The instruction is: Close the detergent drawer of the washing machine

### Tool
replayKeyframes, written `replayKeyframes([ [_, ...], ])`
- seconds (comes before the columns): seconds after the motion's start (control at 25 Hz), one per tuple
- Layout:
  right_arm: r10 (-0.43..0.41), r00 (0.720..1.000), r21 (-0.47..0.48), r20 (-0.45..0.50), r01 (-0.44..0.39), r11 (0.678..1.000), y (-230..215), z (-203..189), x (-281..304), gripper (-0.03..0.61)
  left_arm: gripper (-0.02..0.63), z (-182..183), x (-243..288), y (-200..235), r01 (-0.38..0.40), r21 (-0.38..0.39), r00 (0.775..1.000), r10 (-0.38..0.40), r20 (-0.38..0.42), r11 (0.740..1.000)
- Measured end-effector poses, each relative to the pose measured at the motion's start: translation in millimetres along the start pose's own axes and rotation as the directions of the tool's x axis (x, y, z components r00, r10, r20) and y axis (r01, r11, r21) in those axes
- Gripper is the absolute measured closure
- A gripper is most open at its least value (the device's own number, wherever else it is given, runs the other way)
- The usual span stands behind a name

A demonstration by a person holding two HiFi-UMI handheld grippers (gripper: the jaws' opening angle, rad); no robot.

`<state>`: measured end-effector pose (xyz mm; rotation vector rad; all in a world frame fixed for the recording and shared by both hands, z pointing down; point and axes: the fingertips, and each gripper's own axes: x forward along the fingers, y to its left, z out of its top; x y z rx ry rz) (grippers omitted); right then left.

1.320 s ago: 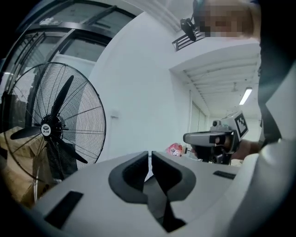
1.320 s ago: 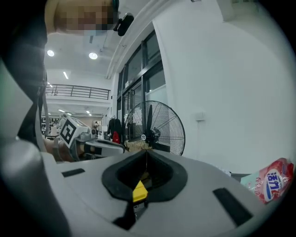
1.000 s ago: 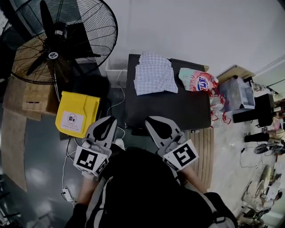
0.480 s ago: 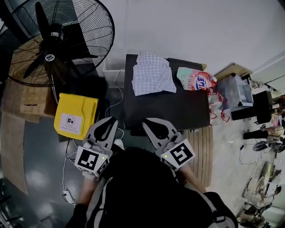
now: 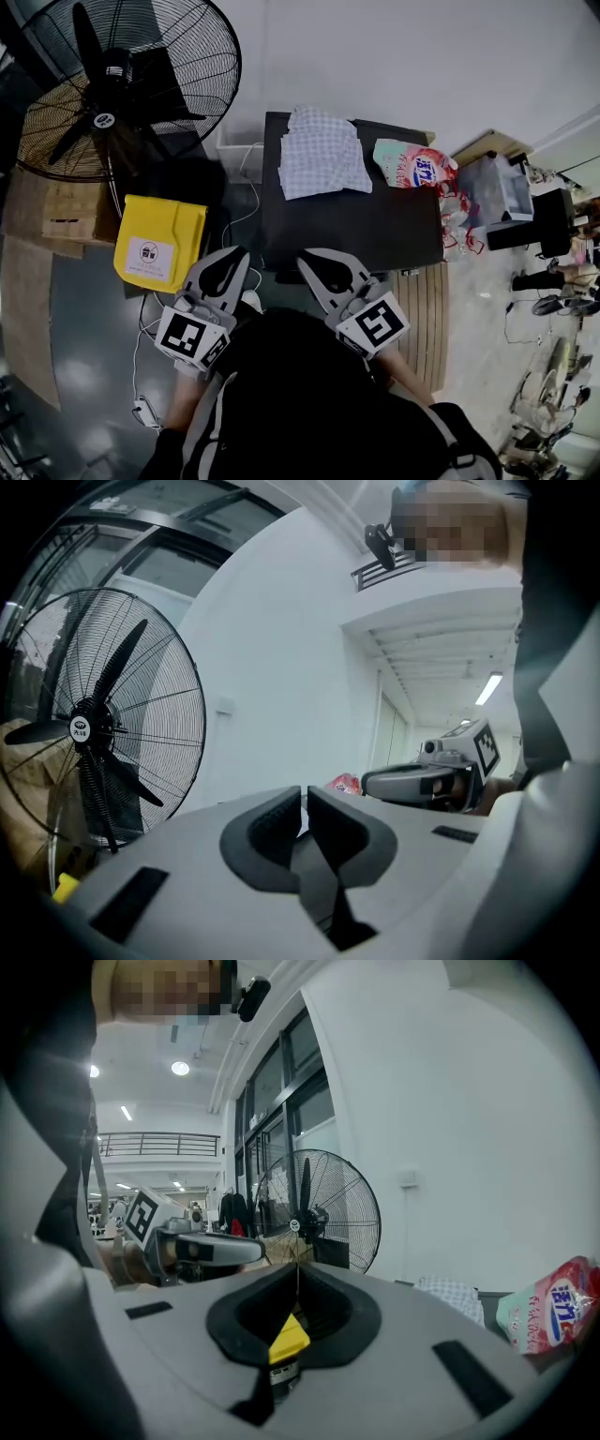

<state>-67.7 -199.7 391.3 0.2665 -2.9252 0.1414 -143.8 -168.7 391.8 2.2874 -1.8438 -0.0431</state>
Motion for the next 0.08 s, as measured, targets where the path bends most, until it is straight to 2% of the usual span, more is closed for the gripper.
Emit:
replayKeyframes([
  [0.08,0.0,1.0,0.004,-0.006,0.0,1.0,1.1,-2.6,1.5,0.563,0.601,-1.1,-1.4,2.3,-0.007,0.0,1.0,0.007,-0.001,1.0],
])
